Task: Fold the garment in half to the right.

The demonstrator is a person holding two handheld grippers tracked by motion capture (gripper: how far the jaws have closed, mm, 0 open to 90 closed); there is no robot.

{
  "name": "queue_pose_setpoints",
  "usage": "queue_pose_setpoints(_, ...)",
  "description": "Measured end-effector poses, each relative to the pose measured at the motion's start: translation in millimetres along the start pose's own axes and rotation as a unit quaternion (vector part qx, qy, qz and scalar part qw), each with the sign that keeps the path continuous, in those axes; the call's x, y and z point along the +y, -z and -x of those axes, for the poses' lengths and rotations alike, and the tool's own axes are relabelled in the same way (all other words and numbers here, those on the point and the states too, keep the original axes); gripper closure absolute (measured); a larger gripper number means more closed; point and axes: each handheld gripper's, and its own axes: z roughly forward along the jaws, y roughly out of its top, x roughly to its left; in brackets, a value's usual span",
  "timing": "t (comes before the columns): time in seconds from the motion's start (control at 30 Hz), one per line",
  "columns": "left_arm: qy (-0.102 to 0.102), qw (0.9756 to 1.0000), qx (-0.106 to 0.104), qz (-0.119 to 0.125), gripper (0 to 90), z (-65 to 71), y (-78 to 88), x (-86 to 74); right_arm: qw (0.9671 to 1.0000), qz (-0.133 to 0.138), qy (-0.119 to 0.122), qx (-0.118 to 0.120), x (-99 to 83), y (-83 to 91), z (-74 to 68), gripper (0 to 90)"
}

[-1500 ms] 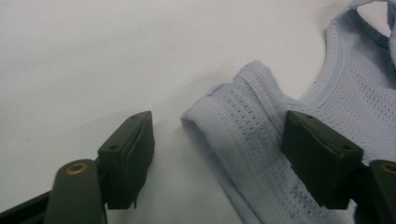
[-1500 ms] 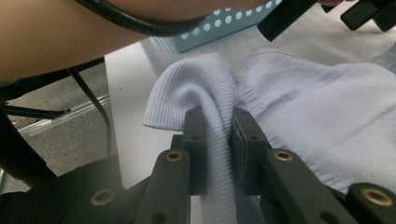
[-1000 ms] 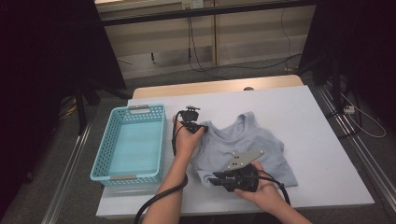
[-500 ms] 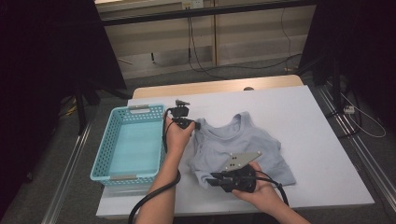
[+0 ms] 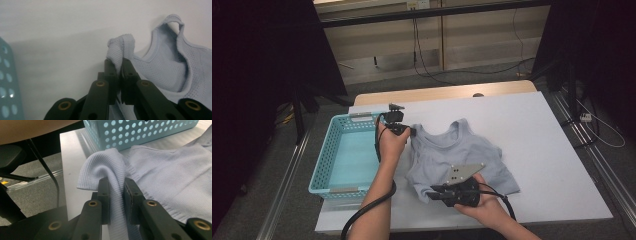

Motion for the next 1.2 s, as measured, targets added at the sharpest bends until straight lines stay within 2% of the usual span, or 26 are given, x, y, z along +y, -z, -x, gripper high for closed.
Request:
queue_pose_setpoints(0.2, 0.003, 1.0, 0.006, 0.003, 86.1, -4.2, 5.2, 0.7, 1.0, 0.001, 0.008, 0.003, 1.5, -2.9, -1.5, 77.8)
queue_pose_setpoints(0.43, 0.0, 0.9998, 0.019, -0.006, 86.6, -6.6, 11.2, 2.2, 1.0, 0.006, 0.005, 0.005, 1.9, -2.9, -0.9, 77.7)
queue_pose_setpoints(0.77, 0.002, 0.9995, 0.032, -0.002, 88.2, -13.3, 21.1, 4.1, 0.9999, 0.017, 0.002, 0.002, 2.5, -1.5, -0.9, 77.5)
queue_pose_setpoints(1.2, 0.014, 0.9997, 0.022, 0.004, 88.7, -20.0, 24.2, 8.8, 0.9996, 0.027, -0.006, -0.005, 1.6, 3.3, -0.6, 77.5)
